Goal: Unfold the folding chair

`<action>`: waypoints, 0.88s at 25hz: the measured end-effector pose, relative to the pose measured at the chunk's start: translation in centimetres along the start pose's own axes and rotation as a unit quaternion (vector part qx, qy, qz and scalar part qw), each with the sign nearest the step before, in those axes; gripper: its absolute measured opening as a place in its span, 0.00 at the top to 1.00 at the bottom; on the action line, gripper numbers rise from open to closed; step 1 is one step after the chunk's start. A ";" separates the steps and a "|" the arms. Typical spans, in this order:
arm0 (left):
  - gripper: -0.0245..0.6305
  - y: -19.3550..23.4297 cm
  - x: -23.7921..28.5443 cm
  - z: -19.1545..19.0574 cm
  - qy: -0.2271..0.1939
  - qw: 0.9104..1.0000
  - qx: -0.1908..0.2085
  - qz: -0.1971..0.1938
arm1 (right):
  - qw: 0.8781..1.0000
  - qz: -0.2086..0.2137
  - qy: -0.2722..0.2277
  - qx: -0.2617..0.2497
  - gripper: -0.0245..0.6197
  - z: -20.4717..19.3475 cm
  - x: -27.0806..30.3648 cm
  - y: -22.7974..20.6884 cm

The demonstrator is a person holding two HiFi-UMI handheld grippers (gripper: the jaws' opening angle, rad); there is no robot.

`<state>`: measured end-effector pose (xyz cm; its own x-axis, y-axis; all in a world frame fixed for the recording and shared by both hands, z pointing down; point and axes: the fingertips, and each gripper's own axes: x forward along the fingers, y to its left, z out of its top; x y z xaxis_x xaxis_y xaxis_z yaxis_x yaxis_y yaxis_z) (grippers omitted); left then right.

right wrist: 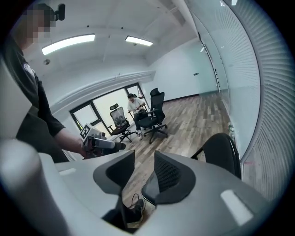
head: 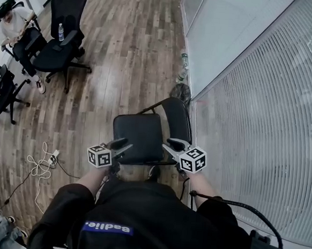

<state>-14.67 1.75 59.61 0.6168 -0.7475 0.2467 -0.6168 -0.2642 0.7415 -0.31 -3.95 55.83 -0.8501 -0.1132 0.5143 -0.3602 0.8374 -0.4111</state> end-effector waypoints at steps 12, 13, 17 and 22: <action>0.83 -10.4 -0.8 7.9 -0.035 0.989 0.145 0.016 | 0.993 0.073 -0.056 -0.079 0.82 6.5 1.3 8.7; 0.86 -10.7 -1.2 8.3 -0.037 0.987 0.157 0.025 | 0.992 0.075 -0.064 -0.085 0.83 7.0 1.3 9.2; 0.92 -11.8 -2.2 9.8 -0.054 0.978 0.197 0.048 | 0.988 0.080 -0.085 -0.101 0.87 8.4 1.3 10.6; 0.95 -13.8 -2.1 10.8 -0.064 0.972 0.221 0.038 | 0.985 0.086 -0.097 -0.111 0.92 9.0 1.2 10.9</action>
<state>-12.70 0.37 42.14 0.5131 -0.8369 0.1903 -0.8255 -0.4205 0.3764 -8.77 0.23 45.19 -0.9567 -0.0413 0.2881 -0.1293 0.9472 -0.2935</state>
